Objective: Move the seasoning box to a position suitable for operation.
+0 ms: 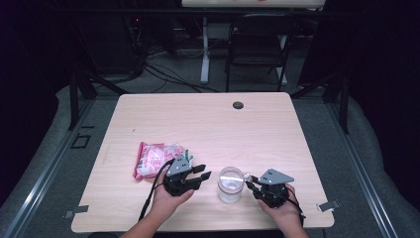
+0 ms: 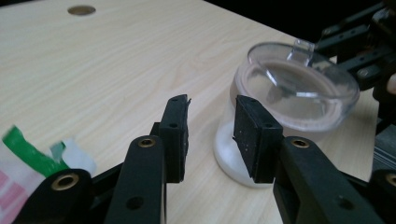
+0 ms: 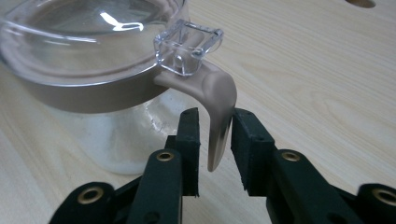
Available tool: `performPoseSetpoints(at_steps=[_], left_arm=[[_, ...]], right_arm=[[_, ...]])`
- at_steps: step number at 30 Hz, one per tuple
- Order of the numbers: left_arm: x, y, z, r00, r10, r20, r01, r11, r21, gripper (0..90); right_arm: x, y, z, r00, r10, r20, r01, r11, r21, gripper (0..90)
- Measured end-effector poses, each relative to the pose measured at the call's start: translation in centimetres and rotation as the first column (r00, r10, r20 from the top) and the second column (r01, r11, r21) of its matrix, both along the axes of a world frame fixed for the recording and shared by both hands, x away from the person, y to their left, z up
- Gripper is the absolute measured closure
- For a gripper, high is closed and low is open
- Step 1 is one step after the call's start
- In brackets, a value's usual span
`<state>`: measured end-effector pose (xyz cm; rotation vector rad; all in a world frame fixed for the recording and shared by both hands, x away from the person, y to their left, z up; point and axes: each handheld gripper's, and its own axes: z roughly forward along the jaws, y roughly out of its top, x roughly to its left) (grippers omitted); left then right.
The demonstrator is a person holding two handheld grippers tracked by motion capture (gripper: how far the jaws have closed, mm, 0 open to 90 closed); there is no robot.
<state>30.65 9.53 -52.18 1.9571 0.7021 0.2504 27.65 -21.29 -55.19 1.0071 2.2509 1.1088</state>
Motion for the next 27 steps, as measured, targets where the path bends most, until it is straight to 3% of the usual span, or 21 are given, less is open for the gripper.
performPoseSetpoints(at_steps=[3, 9, 11, 17, 25, 27], left_arm=[[-0.1, 0.2, -0.3, 1.0, -0.001, -0.006, 0.001, 0.9999, 0.013, 65.5], [-0.1, 0.2, 0.1, 0.9994, 0.008, 0.033, -0.009, 0.9996, 0.026, 65.4], [-0.1, 0.2, 0.2, 0.9993, 0.005, 0.036, -0.006, 0.9997, 0.024, 65.4], [-0.1, 0.1, 0.3, 0.9998, -0.009, 0.02, 0.009, 0.9999, 0.007, 65.4], [-0.3, 0.0, 0.6, 0.9998, -0.012, 0.019, 0.012, 0.9999, -0.002, 65.8], [-0.3, -0.1, 0.6, 0.9997, -0.013, 0.019, 0.013, 0.9999, 0.003, 65.6]], right_arm=[[-0.4, -0.2, 0.3, 1.0, 0.0, 0.002, 0.0, 1.0, -0.004, 69.7], [-2.3, -0.6, 2.5, 0.999, -0.013, 0.044, 0.013, 0.9999, -0.003, 66.1], [-2.5, -0.6, 2.7, 0.9986, -0.017, 0.05, 0.017, 0.9999, 0.004, 65.9], [-2.4, -1.8, 3.8, 0.9973, -0.049, 0.054, 0.044, 0.9955, 0.084, 67.4], [-2.2, -2.3, 5.0, 0.9925, -0.08, 0.093, 0.071, 0.9931, 0.093, 63.8], [-2.0, -2.6, 5.3, 0.9899, -0.09, 0.11, 0.077, 0.9903, 0.115, 66.1]])
